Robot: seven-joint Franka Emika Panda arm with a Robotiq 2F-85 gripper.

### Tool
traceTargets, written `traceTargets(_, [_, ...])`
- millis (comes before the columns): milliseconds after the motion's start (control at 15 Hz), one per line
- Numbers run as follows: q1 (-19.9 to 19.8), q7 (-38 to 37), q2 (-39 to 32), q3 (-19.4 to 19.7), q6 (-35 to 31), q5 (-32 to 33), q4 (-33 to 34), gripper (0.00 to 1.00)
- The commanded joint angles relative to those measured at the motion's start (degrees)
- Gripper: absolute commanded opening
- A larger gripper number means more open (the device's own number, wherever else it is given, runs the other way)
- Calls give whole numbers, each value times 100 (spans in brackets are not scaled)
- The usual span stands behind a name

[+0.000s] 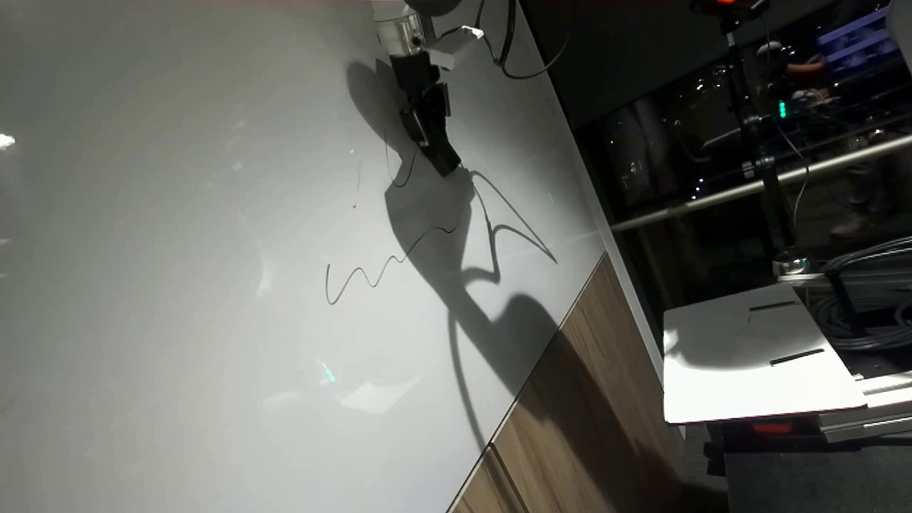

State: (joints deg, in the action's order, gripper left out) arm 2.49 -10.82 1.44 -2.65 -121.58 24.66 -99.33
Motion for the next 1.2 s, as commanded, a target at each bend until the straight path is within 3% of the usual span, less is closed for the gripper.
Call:
traceTargets(0, [181,-76,-455,-210,-504,-96,489,30])
traceTargets(1133, [1217,-652,-1310,-887,-200,259,1331,30])
